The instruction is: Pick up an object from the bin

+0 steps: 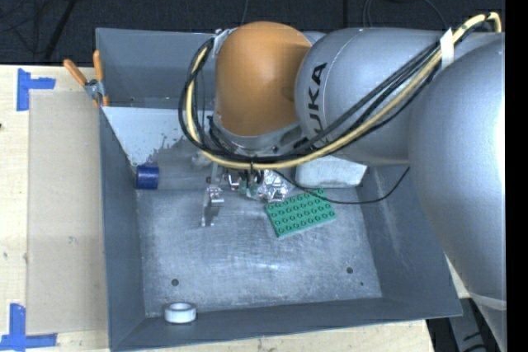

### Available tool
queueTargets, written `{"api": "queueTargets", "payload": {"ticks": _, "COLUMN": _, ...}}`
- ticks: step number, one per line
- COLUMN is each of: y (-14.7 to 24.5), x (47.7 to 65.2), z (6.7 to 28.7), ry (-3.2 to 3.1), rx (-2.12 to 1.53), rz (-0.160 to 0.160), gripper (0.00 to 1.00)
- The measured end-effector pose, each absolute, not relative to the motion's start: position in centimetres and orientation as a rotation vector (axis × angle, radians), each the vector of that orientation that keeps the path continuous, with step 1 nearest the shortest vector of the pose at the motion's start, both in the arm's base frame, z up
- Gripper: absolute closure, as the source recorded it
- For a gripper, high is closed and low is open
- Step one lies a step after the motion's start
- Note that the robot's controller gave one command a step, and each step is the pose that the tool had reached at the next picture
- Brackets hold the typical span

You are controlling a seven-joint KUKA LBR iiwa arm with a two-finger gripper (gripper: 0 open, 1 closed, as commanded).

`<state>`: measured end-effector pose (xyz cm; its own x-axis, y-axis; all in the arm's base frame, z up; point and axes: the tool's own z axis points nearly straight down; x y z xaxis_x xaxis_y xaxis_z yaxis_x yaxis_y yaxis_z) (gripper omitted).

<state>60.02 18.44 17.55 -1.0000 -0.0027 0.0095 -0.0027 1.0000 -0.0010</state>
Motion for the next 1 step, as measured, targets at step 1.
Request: {"api": "queueTargets", "payload": {"ticks": 1, "y": 18.14, "x": 60.95, "z": 8.26, "ry": -3.146, "rx": -0.035, "rz": -0.003, "gripper": 0.0}}
